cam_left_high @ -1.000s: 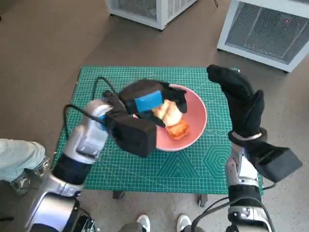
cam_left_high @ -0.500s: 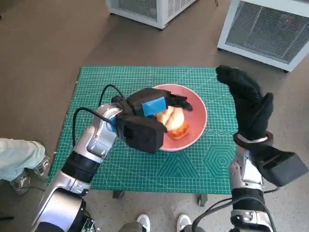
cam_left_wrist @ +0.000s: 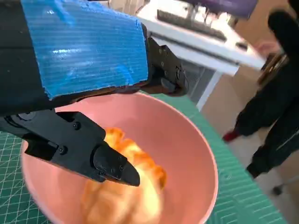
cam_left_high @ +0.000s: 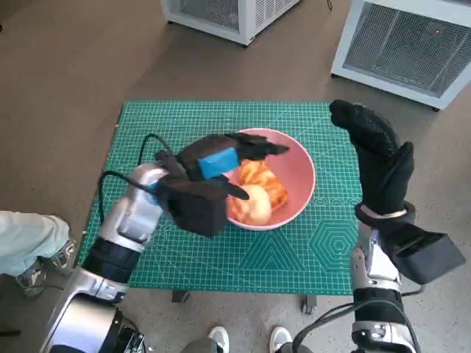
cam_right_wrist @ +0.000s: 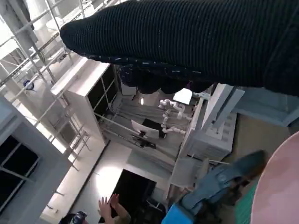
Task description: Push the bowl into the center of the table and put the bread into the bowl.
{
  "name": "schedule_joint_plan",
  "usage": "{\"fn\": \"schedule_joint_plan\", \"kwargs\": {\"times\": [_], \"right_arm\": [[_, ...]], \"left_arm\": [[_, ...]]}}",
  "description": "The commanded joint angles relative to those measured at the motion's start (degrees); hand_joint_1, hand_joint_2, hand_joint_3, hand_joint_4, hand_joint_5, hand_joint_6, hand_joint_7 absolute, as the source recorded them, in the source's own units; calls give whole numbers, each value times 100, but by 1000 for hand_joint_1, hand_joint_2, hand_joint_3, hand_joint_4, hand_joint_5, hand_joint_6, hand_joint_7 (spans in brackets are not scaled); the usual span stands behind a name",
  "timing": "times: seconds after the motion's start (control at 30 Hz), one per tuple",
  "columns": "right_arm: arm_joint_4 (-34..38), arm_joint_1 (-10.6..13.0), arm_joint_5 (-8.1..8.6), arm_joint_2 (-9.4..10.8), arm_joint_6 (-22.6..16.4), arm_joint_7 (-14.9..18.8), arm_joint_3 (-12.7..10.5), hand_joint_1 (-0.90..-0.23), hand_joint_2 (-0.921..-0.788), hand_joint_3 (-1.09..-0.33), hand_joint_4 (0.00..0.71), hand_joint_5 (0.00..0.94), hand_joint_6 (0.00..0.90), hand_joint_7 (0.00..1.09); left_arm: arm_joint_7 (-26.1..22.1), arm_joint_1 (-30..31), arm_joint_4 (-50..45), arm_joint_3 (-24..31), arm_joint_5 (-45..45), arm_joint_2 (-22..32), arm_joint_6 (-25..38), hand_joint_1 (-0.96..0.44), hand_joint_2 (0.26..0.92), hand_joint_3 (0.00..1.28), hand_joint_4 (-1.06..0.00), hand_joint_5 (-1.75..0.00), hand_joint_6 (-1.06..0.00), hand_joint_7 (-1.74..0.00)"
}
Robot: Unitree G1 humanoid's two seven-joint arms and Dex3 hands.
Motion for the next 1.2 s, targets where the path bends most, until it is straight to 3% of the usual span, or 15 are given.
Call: {"fn": "schedule_joint_plan", "kwargs": {"times": [0.03, 0.23, 0.6, 0.83, 1.13, 1.2], "right_arm": [[-29, 92, -2, 9, 145, -19, 49, -760, -921, -745, 336, 13, 104, 548], [-129, 70, 1, 25, 231, -20, 117, -758, -921, -742, 311, 2, 102, 542], [-413, 4, 12, -1, 494, -76, 145, -759, -921, -735, 296, 1, 111, 533], [-570, -35, 7, 3, 644, -141, 142, -757, -921, -738, 296, 1, 137, 532], [-911, -50, -145, 21, 854, -360, 216, -750, -921, -747, 283, 0, 153, 521], [-973, -48, -172, 12, 896, -407, 228, -751, -921, -747, 282, 0, 154, 519]], "left_arm": [[-123, 134, -62, 471, -787, -42, -379, -349, 873, 5, -158, -13, -256, -20], [-212, 318, -4, 1020, -1850, -368, -669, -364, 901, 15, -174, -17, -275, -32], [-149, 698, -304, 1723, -3286, -1149, -499, -511, 921, 230, -209, -25, -283, -73], [-120, 820, -299, 1925, -3602, -1496, -585, -594, 921, 275, -218, -27, -255, -85], [-349, 780, -215, 2017, -3511, -1400, -770, -640, 921, 327, -226, -24, -227, -110], [-333, 766, -199, 2020, -3465, -1394, -805, -645, 921, 342, -232, -15, -151, -250]]}}
